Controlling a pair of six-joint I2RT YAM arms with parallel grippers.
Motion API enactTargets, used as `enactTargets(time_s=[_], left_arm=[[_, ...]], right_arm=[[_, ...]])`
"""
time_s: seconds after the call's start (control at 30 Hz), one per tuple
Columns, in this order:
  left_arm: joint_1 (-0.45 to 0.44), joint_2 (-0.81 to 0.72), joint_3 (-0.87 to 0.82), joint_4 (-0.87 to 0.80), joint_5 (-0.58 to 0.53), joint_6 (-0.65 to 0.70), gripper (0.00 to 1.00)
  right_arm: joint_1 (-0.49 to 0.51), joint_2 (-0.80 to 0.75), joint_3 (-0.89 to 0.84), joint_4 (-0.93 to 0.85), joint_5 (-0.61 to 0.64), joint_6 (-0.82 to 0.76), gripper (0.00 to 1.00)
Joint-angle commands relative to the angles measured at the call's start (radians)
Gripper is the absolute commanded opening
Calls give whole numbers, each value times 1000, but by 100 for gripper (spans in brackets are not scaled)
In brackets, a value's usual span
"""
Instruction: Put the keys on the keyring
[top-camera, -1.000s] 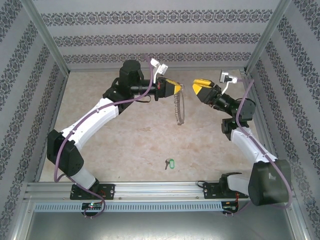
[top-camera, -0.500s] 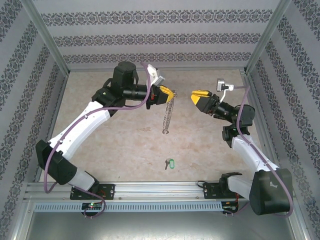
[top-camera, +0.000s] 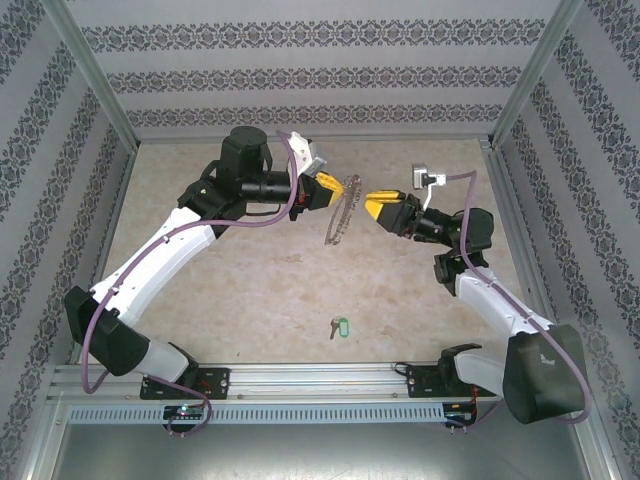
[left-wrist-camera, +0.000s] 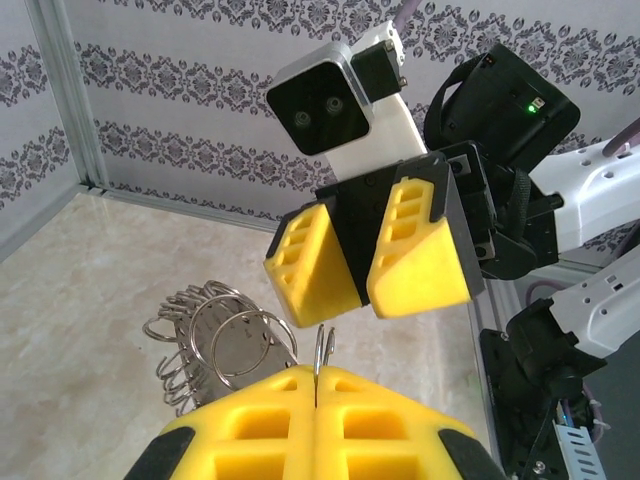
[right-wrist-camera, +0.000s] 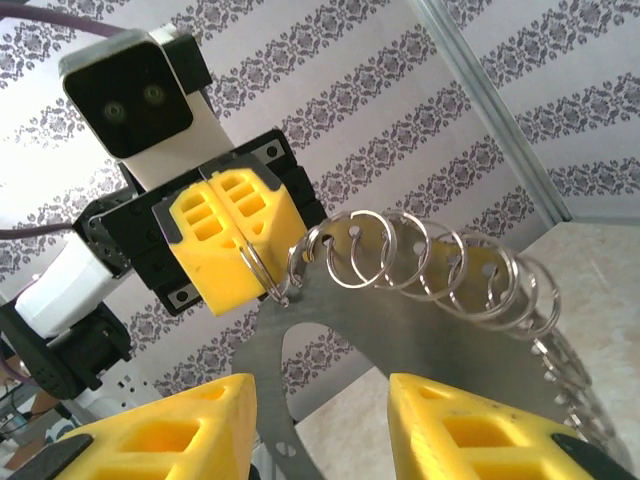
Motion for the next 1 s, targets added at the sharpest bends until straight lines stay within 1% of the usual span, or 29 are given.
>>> enactTargets(time_s=[0.0, 0.17, 0.27, 0.47, 0.57, 0.7, 0.83, 0.97], left_arm=[[-14, -14, 19, 31, 6, 33, 0], [-15, -9, 27, 6, -5, 45, 0], [-15, -4, 29, -9, -24, 50, 0], [-15, -6, 7, -27, -62, 61, 0], [-15, -11, 0, -56, -91, 83, 0], [-15, -10, -3, -98, -116, 109, 0], [-15, -21, -27, -104, -144, 121, 0], [-15, -31, -66, -91, -164, 116, 0]], right_arm=[[12, 8, 32, 33, -13, -29, 39], [22, 16, 33, 23, 2, -31, 39], [21, 16, 19, -2, 22, -34, 41], [20, -46, -34, -154, 83, -89, 43], [17, -99, -63, -296, 131, -143, 44], [21, -169, -80, -558, 194, -240, 44], [35, -230, -84, -840, 290, -344, 44], [52, -255, -105, -1017, 358, -378, 44]])
